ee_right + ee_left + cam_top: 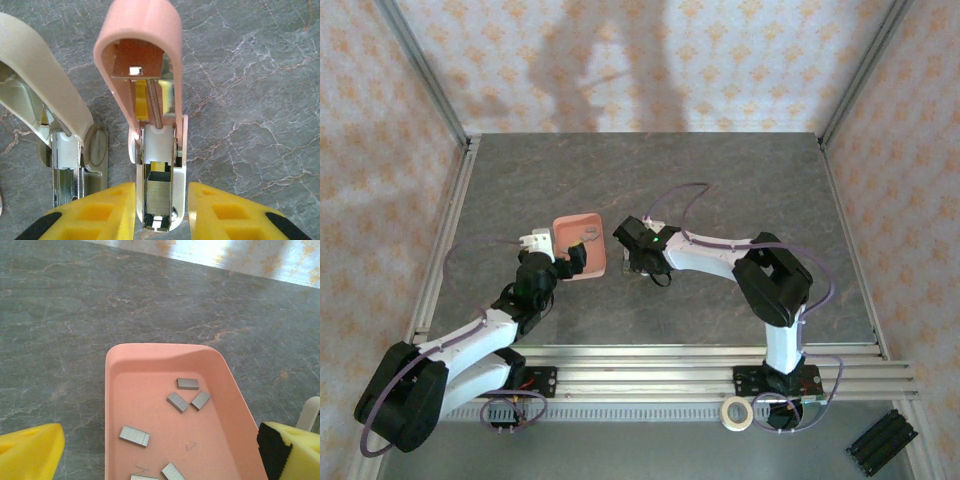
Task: Load the staples into the stapler
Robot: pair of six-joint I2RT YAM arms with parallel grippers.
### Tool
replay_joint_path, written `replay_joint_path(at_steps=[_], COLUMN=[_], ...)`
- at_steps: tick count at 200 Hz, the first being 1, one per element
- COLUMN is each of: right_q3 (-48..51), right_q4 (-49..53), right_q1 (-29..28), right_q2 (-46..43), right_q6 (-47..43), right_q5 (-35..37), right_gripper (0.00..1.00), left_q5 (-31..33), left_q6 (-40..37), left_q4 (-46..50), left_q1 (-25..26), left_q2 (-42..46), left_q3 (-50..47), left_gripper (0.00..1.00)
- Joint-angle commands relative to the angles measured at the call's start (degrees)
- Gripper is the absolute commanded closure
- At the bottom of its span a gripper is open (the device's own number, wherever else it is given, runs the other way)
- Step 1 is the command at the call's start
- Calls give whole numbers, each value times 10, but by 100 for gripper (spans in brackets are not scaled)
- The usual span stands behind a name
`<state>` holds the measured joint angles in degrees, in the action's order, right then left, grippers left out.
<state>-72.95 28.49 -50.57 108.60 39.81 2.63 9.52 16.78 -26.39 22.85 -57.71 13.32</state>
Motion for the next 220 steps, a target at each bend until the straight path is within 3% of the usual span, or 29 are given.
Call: replay_joint_path(at_steps=[1,25,54,139,220], right_q3=[-12,8,37,-34,-45], right_q4=[12,-2,-34,25,44], right_q1=[2,9,37,28,28], right_q2=[-46,-80,-94,10,47], right_q6=[-7,-7,5,-28,-23], right_q5=[25,22,-32,-60,-49], right_gripper=[67,66,64,60,60], left_q5=[19,16,14,16,17], left_q6=[-6,-6,-5,-4,-6], left_q4=[10,11,13,14,14], left_q1=[-4,-4,-4,-5,-5], left_q2=[10,10,9,8,8], left_q3=[-1,1,3,3,2], left_gripper=[0,0,0,0,0])
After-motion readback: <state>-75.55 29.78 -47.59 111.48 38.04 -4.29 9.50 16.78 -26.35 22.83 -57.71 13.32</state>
